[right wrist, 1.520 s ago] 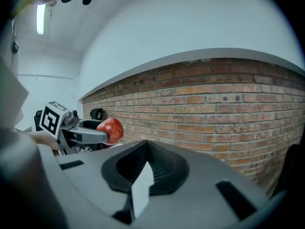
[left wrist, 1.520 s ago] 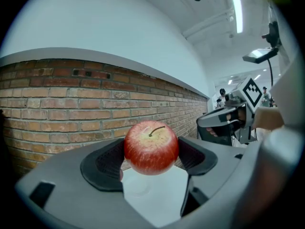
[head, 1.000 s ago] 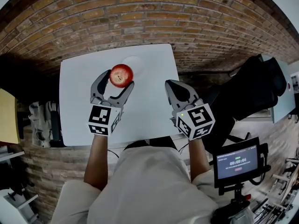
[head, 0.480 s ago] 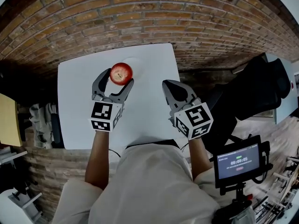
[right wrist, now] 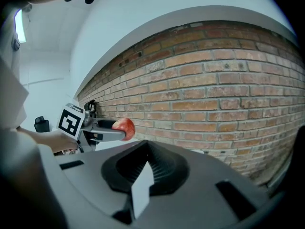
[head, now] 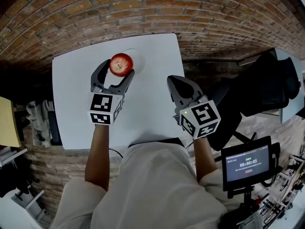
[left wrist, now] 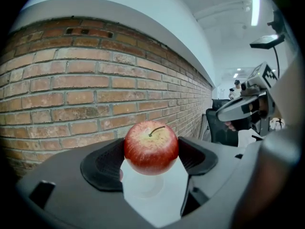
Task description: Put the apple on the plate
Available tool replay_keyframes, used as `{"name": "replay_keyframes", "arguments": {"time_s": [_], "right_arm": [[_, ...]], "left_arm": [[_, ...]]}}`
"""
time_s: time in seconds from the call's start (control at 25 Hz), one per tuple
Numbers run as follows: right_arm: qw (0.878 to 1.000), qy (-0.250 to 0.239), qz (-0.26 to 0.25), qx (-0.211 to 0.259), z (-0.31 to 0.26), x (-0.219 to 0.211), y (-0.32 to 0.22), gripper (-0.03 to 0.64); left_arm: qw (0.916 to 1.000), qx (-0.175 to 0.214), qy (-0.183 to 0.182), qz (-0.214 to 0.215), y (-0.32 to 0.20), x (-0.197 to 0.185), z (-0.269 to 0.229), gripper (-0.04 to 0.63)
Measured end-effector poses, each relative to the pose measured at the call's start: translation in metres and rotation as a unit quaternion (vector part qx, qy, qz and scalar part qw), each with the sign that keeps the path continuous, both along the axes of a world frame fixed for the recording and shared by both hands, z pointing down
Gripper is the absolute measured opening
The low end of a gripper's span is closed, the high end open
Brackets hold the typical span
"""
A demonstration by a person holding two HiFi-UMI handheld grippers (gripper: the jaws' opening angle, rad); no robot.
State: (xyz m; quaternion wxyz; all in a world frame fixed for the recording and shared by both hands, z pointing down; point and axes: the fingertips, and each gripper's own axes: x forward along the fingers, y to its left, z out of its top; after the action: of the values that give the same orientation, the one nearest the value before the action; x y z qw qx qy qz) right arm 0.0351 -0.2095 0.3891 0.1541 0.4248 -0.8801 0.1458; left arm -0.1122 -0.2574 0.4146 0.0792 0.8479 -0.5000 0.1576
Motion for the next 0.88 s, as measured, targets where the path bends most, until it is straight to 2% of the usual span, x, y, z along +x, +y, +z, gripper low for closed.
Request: {"name": "replay_keyframes", "arguments": {"time_s": [0.68,0.88], "right_arm": [[0.999,0.001,0.002,-0.034,0.029,0.001,-0.024,0.003],[0.999,0.0,-0.002,-0.044,0.039,-0.001,-0.035,0.003]], "left_arm": [[0.9984,-0.055,-0.004,0.007,-0.038,0.007,0.058,0.362],[0.9983,-0.053,-0.021,0.015,-0.049,0.011,0.071,0.362]]}}
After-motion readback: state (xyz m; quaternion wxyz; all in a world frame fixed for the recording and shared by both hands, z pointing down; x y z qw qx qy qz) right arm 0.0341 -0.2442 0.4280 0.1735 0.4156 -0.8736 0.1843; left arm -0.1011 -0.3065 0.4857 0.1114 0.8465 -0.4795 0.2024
